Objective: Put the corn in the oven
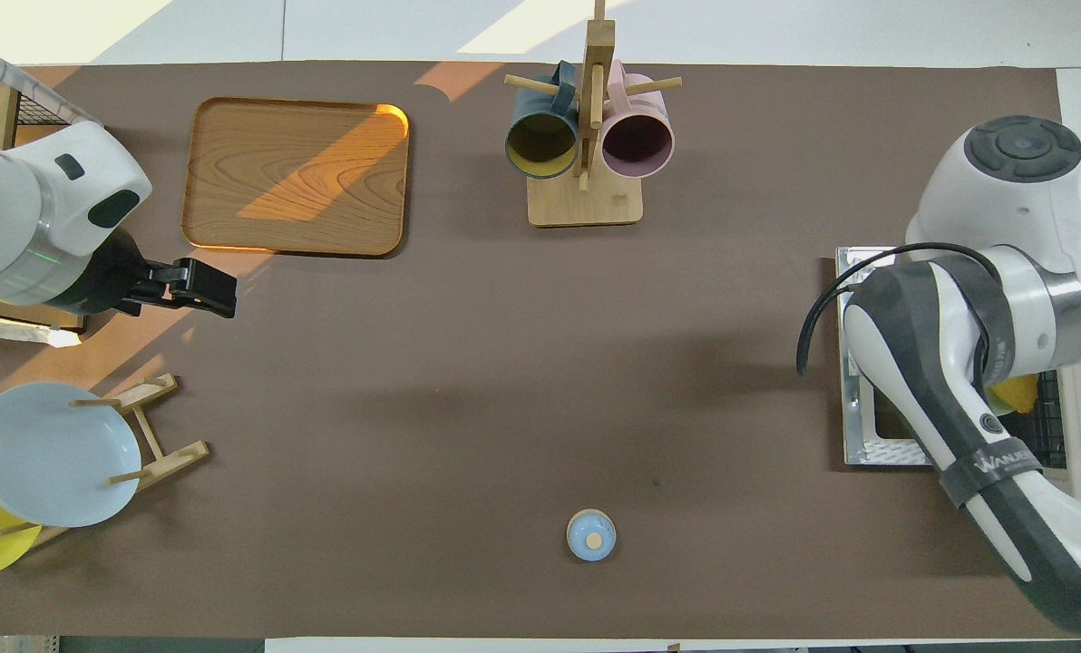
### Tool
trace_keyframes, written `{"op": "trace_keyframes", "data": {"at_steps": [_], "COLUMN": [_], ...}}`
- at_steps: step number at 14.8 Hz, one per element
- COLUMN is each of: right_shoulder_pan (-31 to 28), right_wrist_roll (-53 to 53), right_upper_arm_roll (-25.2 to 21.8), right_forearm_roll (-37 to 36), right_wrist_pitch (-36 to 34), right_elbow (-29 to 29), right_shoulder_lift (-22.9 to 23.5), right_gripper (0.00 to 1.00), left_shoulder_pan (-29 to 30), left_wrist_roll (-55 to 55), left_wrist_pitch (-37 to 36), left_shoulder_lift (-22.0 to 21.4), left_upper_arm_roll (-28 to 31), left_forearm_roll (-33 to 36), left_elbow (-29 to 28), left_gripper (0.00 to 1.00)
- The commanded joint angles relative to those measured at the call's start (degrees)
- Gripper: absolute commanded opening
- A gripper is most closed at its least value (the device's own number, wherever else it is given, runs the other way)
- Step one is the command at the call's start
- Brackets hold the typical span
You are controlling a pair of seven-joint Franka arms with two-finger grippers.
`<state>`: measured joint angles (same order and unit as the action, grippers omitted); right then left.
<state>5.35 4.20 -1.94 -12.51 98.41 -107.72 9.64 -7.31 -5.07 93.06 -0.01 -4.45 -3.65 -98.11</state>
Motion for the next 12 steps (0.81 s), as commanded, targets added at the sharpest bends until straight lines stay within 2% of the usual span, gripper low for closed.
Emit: {"op": "trace_keyframes", "data": {"at_steps": [1,3,6,7,10,12], "right_shoulder_pan": [-3.32,-5.78,-5.88,-5.88,-6.31,-5.71], "right_wrist_roll": [-6.64,-8.59,-8.16,-8.33,-8.77,-8.24], "right_upper_arm_roll": [0.8,0.97,0.97,0.97,0.97,1.06], "right_forearm_roll": [-1.9,-1.9,-1.64,-1.64,-1.46,-1.03], "right_wrist_pitch": [2.74,3.98,4.87,4.87,5.21,6.36], "right_elbow": [-3.28,-4.6,-5.66,-5.75,-5.84,-5.57], "right_shoulder_lift": [-2.17,-2.61,-2.87,-2.87,-2.88,-2.79], "right_gripper": [0.0,0.0,0.0,0.15,0.37,0.39], "left_shoulder_pan": [-0.77,-0.77,-0.77,-0.77,-0.69,-0.77], "left_wrist_roll": [0.32,0.32,0.32,0.41,0.59,0.23], "left_wrist_pitch": [-0.25,0.02,0.02,0.1,0.19,0.37], "left_shoulder_lift": [-2.45,-2.54,-2.89,-2.89,-2.89,-2.89], "left_upper_arm_roll": [0.67,0.58,0.67,0.67,0.58,0.67], "left_forearm_roll": [-0.56,-0.56,-0.56,-0.56,-0.56,-0.56], "left_elbow": [-3.05,-3.06,-3.06,-2.97,-2.97,-2.88], "left_gripper": [1.0,1.0,1.0,1.0,1.0,1.0]}}
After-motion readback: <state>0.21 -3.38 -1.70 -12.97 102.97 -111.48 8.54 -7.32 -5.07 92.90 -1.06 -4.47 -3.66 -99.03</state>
